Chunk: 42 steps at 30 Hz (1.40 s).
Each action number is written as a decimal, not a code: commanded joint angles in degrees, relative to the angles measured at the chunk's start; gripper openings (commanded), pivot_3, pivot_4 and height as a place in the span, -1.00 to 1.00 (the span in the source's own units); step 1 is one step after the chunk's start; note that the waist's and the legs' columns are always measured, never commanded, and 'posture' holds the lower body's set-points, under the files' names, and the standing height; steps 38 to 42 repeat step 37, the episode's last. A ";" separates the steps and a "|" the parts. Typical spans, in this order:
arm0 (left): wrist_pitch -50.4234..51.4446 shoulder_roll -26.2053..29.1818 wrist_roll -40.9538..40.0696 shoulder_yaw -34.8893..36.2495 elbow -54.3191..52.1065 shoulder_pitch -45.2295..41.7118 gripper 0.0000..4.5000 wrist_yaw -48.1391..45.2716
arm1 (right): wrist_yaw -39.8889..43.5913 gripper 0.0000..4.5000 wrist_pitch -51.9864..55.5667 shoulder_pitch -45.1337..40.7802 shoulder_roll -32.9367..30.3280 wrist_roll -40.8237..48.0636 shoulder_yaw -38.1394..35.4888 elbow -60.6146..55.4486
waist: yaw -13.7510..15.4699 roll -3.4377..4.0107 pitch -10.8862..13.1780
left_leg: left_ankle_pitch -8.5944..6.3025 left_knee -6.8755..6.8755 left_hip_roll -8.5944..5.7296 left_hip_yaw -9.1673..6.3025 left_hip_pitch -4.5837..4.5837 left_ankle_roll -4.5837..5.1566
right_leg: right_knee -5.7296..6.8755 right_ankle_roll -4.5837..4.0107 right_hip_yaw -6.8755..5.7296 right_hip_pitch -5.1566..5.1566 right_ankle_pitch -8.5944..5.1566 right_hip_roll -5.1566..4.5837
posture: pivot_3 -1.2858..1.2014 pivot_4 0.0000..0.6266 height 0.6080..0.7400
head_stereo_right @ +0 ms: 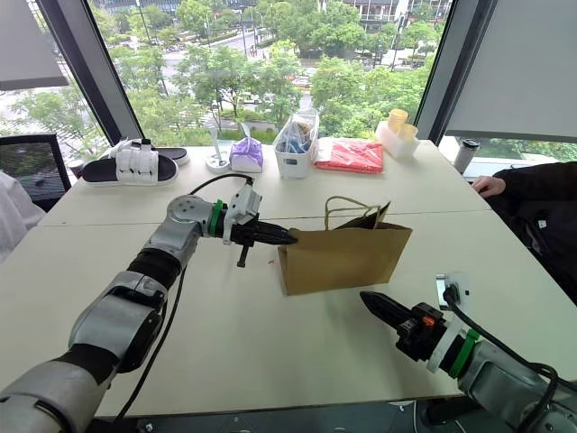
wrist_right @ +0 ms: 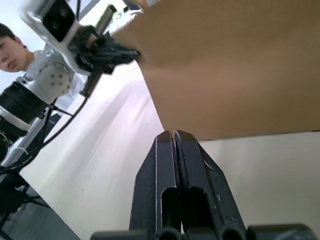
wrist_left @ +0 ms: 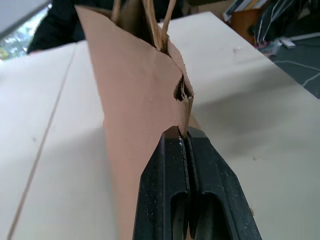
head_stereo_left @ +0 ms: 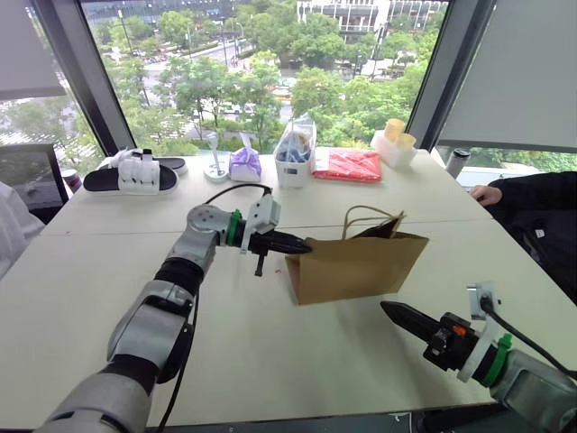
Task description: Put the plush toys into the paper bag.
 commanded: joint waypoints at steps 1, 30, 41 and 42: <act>-3.50 -0.60 2.61 1.26 3.56 -2.38 -0.99 2.23 | -1.07 -1.00 -1.75 0.40 0.81 1.23 -0.97 -2.74 | 0.03 -0.01 0.00 | 0.00 0.02 0.00 0.00 0.01 0.00 | 0.00 0.00 0.00 0.02 0.00 0.00 | 0.03 -0.52 1.00; 52.74 19.44 -21.59 24.61 -67.15 39.23 0.98 23.67 | 4.28 -1.00 -4.26 -1.95 -4.94 -6.40 -2.61 2.21 | -1.11 0.05 -0.01 | 0.00 -0.10 0.14 -0.10 0.07 -0.02 | 0.01 -0.01 0.17 0.00 0.00 -0.19 | 0.03 -0.52 1.00; 62.21 13.52 -30.23 34.20 -89.34 63.48 0.98 40.88 | 11.98 -1.00 -4.90 -0.23 -9.85 -10.24 -9.09 5.91 | 0.45 0.03 -0.03 | 0.01 -0.05 0.10 -0.08 0.09 -0.09 | -0.11 -0.04 0.19 0.14 -0.02 -0.28 | 0.03 -0.52 1.00; 62.21 13.52 -30.23 34.20 -89.34 63.48 0.98 40.88 | 11.98 -1.00 -4.90 -0.23 -9.85 -10.24 -9.09 5.91 | 0.45 0.03 -0.03 | 0.01 -0.05 0.10 -0.08 0.09 -0.09 | -0.11 -0.04 0.19 0.14 -0.02 -0.28 | 0.03 -0.52 1.00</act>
